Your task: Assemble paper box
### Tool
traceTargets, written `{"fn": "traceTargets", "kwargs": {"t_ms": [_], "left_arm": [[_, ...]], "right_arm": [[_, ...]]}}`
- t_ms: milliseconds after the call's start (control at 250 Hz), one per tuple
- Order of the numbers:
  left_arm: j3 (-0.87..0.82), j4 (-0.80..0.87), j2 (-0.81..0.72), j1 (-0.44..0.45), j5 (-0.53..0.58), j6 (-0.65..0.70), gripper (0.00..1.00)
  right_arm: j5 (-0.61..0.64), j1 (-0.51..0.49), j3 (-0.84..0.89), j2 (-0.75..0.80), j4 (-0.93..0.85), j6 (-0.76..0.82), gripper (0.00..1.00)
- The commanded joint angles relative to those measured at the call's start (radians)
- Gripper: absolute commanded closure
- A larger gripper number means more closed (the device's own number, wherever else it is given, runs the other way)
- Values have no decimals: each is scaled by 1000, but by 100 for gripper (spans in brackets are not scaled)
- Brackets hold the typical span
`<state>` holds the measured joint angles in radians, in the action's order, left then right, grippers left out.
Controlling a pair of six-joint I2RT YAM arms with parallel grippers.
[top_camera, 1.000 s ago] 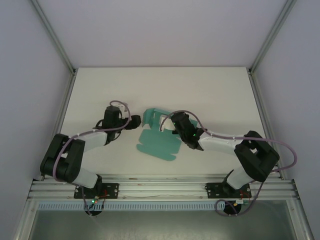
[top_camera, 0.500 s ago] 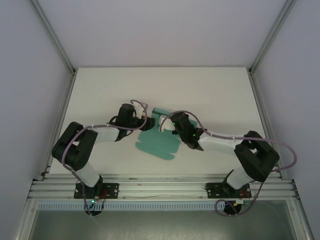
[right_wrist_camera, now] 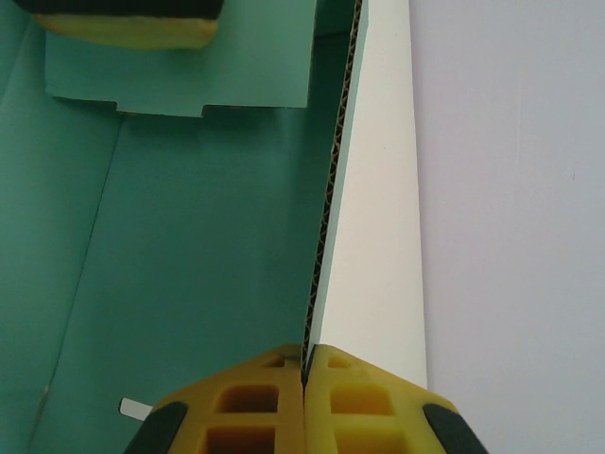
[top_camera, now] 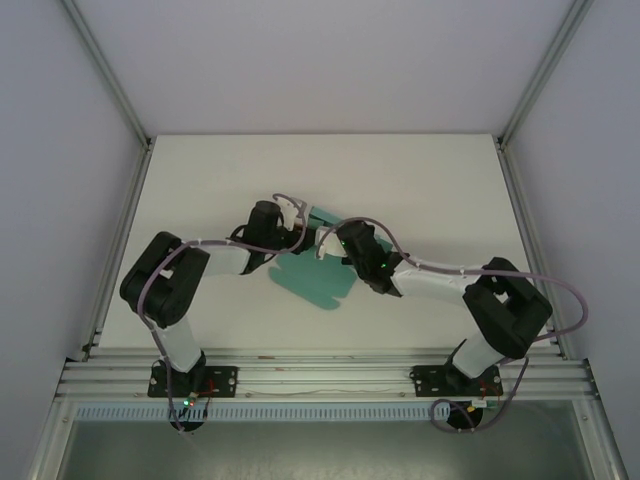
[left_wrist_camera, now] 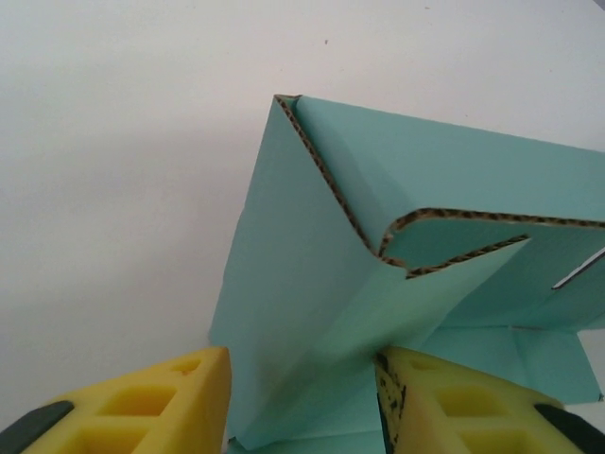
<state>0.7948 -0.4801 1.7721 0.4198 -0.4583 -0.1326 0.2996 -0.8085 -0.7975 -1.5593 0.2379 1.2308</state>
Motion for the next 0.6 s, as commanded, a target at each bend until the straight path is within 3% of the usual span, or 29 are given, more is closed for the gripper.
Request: {"fn": "traceTargets", "kwargs": {"t_ms": [0, 176, 420, 488, 596], "left_arm": [[44, -36, 41, 19, 87, 30, 59], [78, -7, 62, 34, 165, 24, 73], [77, -22, 66, 56, 196, 14, 74], [59, -16, 47, 55, 212, 16, 70], [10, -12, -2, 28, 246, 19, 45]], "right_arm": [[-118, -29, -10, -24, -113, -5, 100], [-124, -27, -15, -24, -135, -15, 100], [-136, -27, -15, -30, -148, -22, 100], [-127, -22, -14, -28, -153, -16, 100], [-152, -6, -4, -14, -161, -19, 100]]}}
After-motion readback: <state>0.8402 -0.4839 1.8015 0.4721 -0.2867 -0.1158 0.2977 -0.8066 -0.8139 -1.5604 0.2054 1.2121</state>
